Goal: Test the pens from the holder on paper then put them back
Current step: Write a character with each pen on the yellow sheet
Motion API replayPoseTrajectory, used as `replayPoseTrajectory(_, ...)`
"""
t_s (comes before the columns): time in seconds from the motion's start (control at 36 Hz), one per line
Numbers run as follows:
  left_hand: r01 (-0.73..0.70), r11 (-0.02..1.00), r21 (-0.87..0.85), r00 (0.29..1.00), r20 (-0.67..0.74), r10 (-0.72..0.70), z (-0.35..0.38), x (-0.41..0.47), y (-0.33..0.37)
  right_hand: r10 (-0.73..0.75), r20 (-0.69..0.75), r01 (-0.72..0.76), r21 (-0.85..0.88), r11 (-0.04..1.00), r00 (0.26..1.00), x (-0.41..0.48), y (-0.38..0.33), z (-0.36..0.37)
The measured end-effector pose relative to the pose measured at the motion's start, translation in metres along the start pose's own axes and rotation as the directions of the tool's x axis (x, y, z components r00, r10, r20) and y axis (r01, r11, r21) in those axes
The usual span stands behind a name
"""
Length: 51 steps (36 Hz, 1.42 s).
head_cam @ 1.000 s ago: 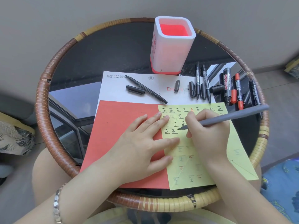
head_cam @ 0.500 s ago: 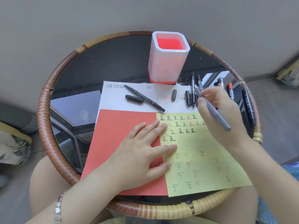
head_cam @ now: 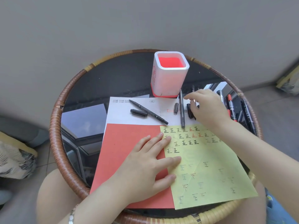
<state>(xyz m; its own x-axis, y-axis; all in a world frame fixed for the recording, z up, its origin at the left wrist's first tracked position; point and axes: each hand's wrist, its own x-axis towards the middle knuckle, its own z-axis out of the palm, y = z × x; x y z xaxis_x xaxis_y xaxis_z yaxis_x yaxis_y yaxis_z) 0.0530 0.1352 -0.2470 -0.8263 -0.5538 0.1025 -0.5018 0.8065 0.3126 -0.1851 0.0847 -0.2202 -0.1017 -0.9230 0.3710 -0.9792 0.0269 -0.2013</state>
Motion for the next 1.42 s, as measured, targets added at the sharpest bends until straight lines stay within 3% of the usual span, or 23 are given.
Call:
replayPoseTrajectory(0.14, -0.005, 1.000, 0.009, 1.000, -0.009, 0.005, 0.001, 0.001, -0.001, 0.135, 0.057, -0.138, 0.046, 0.989, 0.989, 0.006, 0.007, -0.018)
replayPoseTrajectory(0.31, -0.005, 1.000, 0.012, 1.000, -0.010, 0.005, 0.002, 0.000, 0.000, 0.249, 0.229, -0.234, -0.090, 0.968, 0.941, 0.023, 0.008, -0.011)
replayPoseTrajectory(0.42, -0.001, 1.000, 0.013, 1.000, -0.011, 0.001, 0.001, 0.000, 0.000, 0.293, 0.238, -0.271, -0.122, 0.955, 0.926, 0.030, 0.002, -0.007)
replayPoseTrajectory(0.53, -0.001, 1.000, 0.018, 1.000, -0.015, 0.001, 0.001, 0.000, 0.000, 0.354, 0.222, -0.371, 0.041, 0.928, 0.909, 0.027, -0.001, -0.009)
replayPoseTrajectory(0.72, -0.002, 1.000, 0.009, 1.000, -0.015, 0.002, 0.000, 0.000, -0.001, 0.443, 0.222, -0.480, 0.601, 0.639, 0.868, -0.010, -0.017, -0.051)
replayPoseTrajectory(0.89, -0.001, 0.999, 0.033, 1.000, 0.008, 0.001, 0.000, 0.001, 0.000, 0.477, 0.342, -0.513, 0.808, 0.290, 0.810, -0.054, -0.024, -0.064)
replayPoseTrajectory(0.94, -0.002, 0.999, 0.033, 1.000, 0.014, 0.001, 0.000, 0.001, 0.001, 0.451, 0.364, -0.506, 0.827, 0.245, 0.815, -0.065, -0.025, -0.061)
replayPoseTrajectory(1.08, 0.000, 0.999, 0.039, 1.000, 0.023, -0.001, -0.002, 0.001, 0.001, 0.471, 0.286, -0.441, 0.859, 0.259, 0.834, -0.082, -0.028, -0.048)
replayPoseTrajectory(1.14, 0.003, 0.999, 0.038, 1.000, 0.024, -0.004, -0.002, 0.000, 0.001, 0.475, 0.268, -0.408, 0.886, 0.221, 0.838, -0.085, -0.032, -0.044)
replayPoseTrajectory(1.28, 0.000, 0.999, 0.036, 1.000, 0.027, -0.001, -0.002, 0.001, 0.001, 0.355, 0.299, -0.394, 0.890, 0.232, 0.886, -0.089, -0.045, -0.039)
replayPoseTrajectory(1.42, -0.002, 1.000, 0.028, 1.000, 0.024, 0.001, -0.002, 0.001, 0.001, 0.348, 0.255, -0.379, 0.853, 0.358, 0.902, -0.088, -0.056, -0.036)
